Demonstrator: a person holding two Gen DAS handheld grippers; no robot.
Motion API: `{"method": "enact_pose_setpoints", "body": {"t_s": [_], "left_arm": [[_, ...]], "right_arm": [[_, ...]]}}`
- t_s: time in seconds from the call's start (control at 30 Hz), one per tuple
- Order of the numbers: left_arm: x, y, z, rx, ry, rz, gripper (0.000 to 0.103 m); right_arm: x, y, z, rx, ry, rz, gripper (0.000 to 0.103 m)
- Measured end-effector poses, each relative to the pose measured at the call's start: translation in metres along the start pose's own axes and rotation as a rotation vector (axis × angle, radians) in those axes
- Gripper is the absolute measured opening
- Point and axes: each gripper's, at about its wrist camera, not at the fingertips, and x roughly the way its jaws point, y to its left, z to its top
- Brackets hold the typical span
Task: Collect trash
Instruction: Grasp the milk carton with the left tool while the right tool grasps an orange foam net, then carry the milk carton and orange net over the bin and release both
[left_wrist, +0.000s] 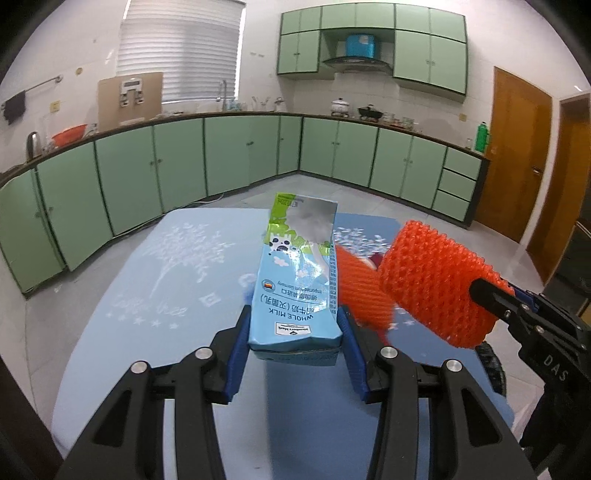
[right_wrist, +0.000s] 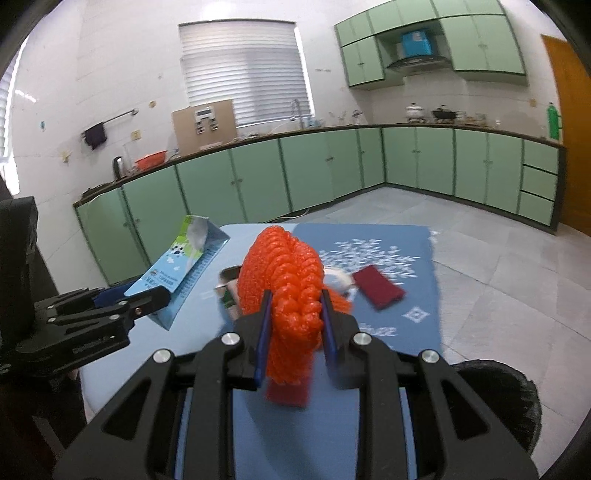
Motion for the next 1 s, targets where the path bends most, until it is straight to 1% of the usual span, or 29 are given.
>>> {"method": "enact_pose_setpoints", "body": {"t_s": [0.23, 0.4, 0.83, 1.0], "left_arm": [[0.009, -0.043, 0.009, 0.054, -0.004, -0.091, 0.045], [0.018, -0.080, 0.014, 0.097, 0.004, -0.170, 0.045], [0.044, -0.174, 0.014, 0.209, 0.030, -0.350, 0.045], [0.055, -0.206, 0.007, 0.246, 0.045, -0.400, 0.045]], "right_arm": [[-0.025, -0.041, -0.002, 0.048, -0.035, -0.100, 0.023], [-0.044, -0.073, -0.008, 0.077, -0.049, -0.180, 0.023], [-0.080, -0.155, -0.041, 0.179, -0.044, -0.365, 0.023], [-0.088, -0.180, -0.054, 0.210, -0.034, -0.418, 0.023]]}}
